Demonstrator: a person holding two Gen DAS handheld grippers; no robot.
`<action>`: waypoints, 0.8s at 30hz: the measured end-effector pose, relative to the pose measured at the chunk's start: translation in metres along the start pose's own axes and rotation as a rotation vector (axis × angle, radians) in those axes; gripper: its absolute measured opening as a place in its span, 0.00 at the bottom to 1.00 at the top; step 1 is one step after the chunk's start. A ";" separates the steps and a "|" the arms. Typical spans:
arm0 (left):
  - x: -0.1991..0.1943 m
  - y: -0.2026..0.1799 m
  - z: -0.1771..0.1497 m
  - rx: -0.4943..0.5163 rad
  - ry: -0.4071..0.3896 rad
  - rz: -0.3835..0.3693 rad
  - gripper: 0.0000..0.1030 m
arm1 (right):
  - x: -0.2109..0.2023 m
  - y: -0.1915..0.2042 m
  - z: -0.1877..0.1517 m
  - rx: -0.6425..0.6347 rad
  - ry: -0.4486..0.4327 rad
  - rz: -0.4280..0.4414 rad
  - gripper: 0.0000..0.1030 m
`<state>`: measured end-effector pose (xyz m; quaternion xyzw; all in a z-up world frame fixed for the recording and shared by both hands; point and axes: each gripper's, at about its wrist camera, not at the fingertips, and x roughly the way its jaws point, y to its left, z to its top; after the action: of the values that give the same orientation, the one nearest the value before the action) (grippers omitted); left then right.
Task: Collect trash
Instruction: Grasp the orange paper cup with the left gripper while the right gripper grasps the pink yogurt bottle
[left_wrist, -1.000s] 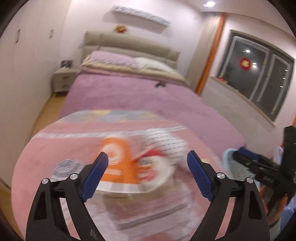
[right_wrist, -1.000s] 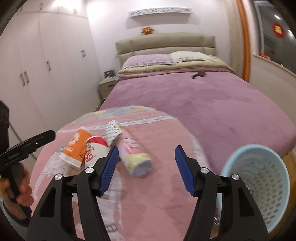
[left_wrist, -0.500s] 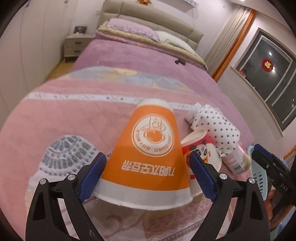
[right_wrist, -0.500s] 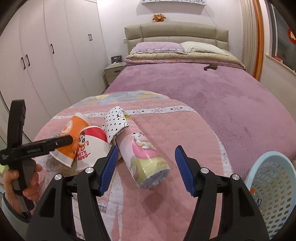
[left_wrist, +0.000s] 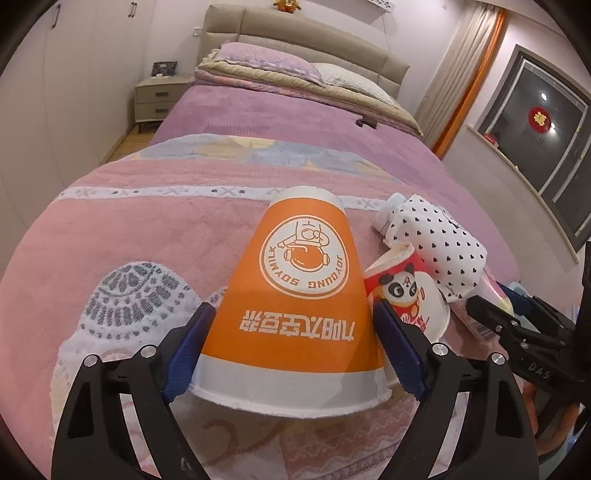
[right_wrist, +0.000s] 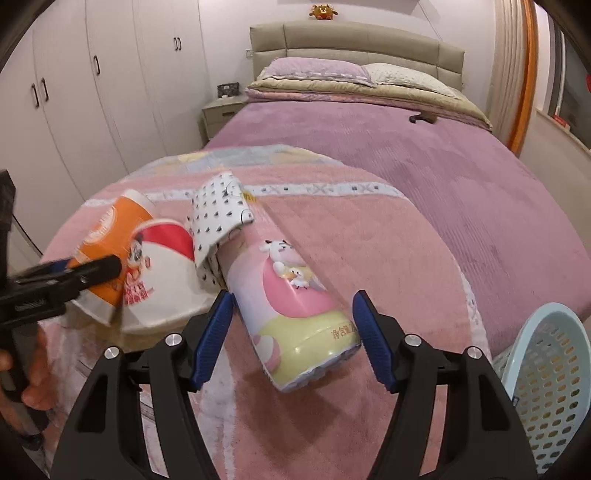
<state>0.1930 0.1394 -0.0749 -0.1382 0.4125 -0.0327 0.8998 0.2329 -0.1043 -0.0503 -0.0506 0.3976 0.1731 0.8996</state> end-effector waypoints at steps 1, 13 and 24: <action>-0.003 0.000 -0.002 0.004 -0.002 0.005 0.80 | -0.003 0.001 -0.003 -0.006 -0.012 -0.012 0.58; -0.049 0.005 -0.034 0.013 -0.045 0.016 0.70 | -0.060 0.000 -0.057 0.086 0.001 -0.152 0.51; -0.060 0.030 -0.061 -0.071 -0.014 -0.139 0.59 | -0.094 0.010 -0.084 0.080 0.009 -0.002 0.50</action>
<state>0.1056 0.1655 -0.0769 -0.1987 0.3963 -0.0796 0.8928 0.1118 -0.1401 -0.0379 -0.0158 0.4084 0.1557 0.8993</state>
